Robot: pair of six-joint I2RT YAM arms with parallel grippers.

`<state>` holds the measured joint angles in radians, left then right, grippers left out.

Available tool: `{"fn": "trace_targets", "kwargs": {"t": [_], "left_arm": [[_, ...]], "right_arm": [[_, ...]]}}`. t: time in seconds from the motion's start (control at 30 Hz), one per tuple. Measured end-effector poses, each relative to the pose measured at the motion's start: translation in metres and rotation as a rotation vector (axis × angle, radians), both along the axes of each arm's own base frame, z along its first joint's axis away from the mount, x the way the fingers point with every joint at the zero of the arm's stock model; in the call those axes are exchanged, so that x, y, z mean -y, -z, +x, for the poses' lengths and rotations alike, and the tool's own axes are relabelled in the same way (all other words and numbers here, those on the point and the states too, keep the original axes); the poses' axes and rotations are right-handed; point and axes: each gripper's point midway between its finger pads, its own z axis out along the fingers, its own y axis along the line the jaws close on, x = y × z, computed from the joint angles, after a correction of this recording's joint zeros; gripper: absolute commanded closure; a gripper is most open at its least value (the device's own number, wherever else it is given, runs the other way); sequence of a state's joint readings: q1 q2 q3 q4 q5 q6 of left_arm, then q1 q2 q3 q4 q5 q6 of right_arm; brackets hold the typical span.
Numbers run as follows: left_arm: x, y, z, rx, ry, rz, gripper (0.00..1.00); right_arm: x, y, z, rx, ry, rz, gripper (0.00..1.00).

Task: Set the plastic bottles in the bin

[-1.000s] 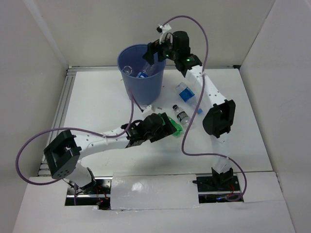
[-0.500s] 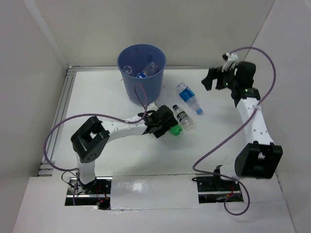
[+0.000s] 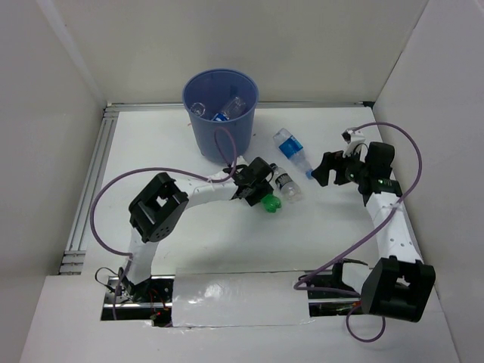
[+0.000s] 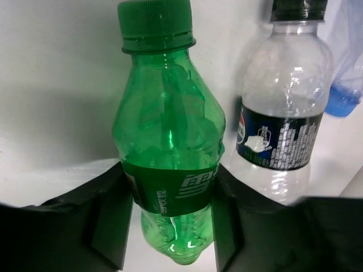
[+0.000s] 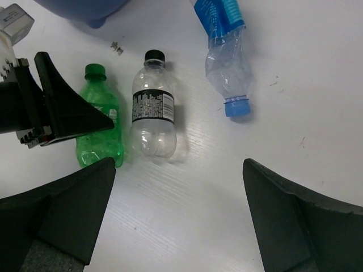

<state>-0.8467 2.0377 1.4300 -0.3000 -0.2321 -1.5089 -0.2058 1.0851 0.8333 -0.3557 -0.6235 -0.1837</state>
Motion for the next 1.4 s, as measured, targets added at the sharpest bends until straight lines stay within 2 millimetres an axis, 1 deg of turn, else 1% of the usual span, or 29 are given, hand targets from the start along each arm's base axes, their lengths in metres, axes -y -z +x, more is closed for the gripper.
{"fn": "trace_targets", "kwargs": {"t": [0.1, 0.13, 0.2, 0.27, 0.33, 0.37, 0.43, 0.5, 0.6, 0.67, 0.7, 0.73, 0.77, 0.8, 0.83, 0.87, 0.93, 1.03, 1.07, 1.13, 1.17, 1.2, 1.23, 1.27, 1.33, 1.4], "left_arm": [[0.001, -0.001, -0.002, 0.009, 0.026, 0.003, 0.67], [0.001, -0.002, -0.006, 0.016, 0.050, 0.010, 0.76], [-0.006, -0.002, -0.019, 0.018, 0.087, 0.034, 0.82], [-0.017, -0.007, -0.039, 0.027, 0.154, 0.077, 0.87], [-0.025, -0.022, -0.056, 0.050, 0.222, 0.111, 0.87], [-0.027, -0.036, -0.062, 0.080, 0.261, 0.118, 0.89], [-0.028, -0.076, -0.068, 0.172, 0.324, 0.102, 0.87], [-0.028, -0.128, -0.065, 0.300, 0.365, 0.074, 0.87], [-0.024, -0.221, -0.041, 0.536, 0.360, 0.025, 0.84], [-0.027, -0.279, -0.019, 0.688, 0.317, 0.011, 0.80], [-0.033, -0.303, -0.008, 0.753, 0.282, 0.010, 0.78], [-0.041, -0.325, 0.004, 0.810, 0.239, 0.013, 0.76], [-0.050, -0.340, 0.015, 0.853, 0.198, 0.021, 0.75], [-0.061, -0.351, 0.025, 0.883, 0.152, 0.031, 0.75], [-0.074, -0.361, 0.038, 0.909, 0.097, 0.050, 0.69], [-0.087, -0.366, 0.051, 0.924, 0.045, 0.071, 0.66], [-0.115, -0.365, 0.079, 0.928, -0.063, 0.135, 0.62], [-0.146, -0.348, 0.116, 0.893, -0.166, 0.233, 0.54], [-0.153, -0.342, 0.126, 0.877, -0.185, 0.258, 0.51], [-0.164, -0.326, 0.146, 0.839, -0.204, 0.308, 0.32], [-0.169, -0.321, 0.155, 0.824, -0.209, 0.330, 0.12], [-0.174, -0.318, 0.162, 0.816, -0.209, 0.349, 0.05], [-0.177, -0.315, 0.169, 0.809, -0.205, 0.362, 0.01], [-0.180, -0.314, 0.173, 0.806, -0.206, 0.370, 0.01], [-0.187, -0.322, 0.180, 0.817, -0.207, 0.379, 0.01], [-0.192, -0.332, 0.181, 0.835, -0.208, 0.387, 0.01]], "right_arm": [[0.000, 0.010, 0.003, -0.036, -0.001, 0.013, 0.00], [0.000, 0.015, 0.005, -0.053, -0.002, 0.018, 0.00], [0.000, 0.023, 0.011, -0.087, -0.007, 0.028, 0.00], [0.002, 0.031, 0.018, -0.116, -0.012, 0.030, 0.00], [0.004, 0.038, 0.027, -0.135, -0.023, 0.023, 0.00], [0.004, 0.039, 0.033, -0.134, -0.039, 0.008, 0.00], [0.005, 0.043, 0.048, -0.144, -0.051, 0.000, 0.00], [0.004, 0.045, 0.063, -0.143, -0.069, -0.015, 0.00], [0.000, 0.052, 0.084, -0.152, -0.094, -0.030, 0.00], [-0.002, 0.058, 0.090, -0.164, -0.104, -0.036, 0.00], [-0.004, 0.061, 0.091, -0.171, -0.108, -0.040, 0.00], [-0.005, 0.064, 0.092, -0.178, -0.110, -0.046, 0.00], [-0.008, 0.067, 0.092, -0.184, -0.115, -0.051, 0.00], [-0.010, 0.068, 0.092, -0.186, -0.118, -0.057, 0.00], [-0.014, 0.068, 0.092, -0.186, -0.125, -0.065, 0.00], [-0.017, 0.068, 0.093, -0.184, -0.132, -0.070, 0.00], [-0.026, 0.068, 0.096, -0.179, -0.148, -0.085, 0.00], [-0.037, 0.070, 0.109, -0.172, -0.164, -0.105, 0.00], [-0.039, 0.072, 0.113, -0.169, -0.165, -0.114, 0.00], [-0.043, 0.075, 0.121, -0.165, -0.166, -0.132, 0.00], [-0.044, 0.077, 0.125, -0.163, -0.163, -0.142, 0.00], [-0.045, 0.079, 0.128, -0.161, -0.161, -0.152, 0.00], [-0.045, 0.080, 0.132, -0.160, -0.158, -0.162, 0.00], [-0.046, 0.082, 0.135, -0.159, -0.158, -0.172, 0.00], [-0.045, 0.085, 0.144, -0.153, -0.157, -0.192, 0.00], [-0.043, 0.087, 0.153, -0.148, -0.154, -0.204, 0.00]]}}
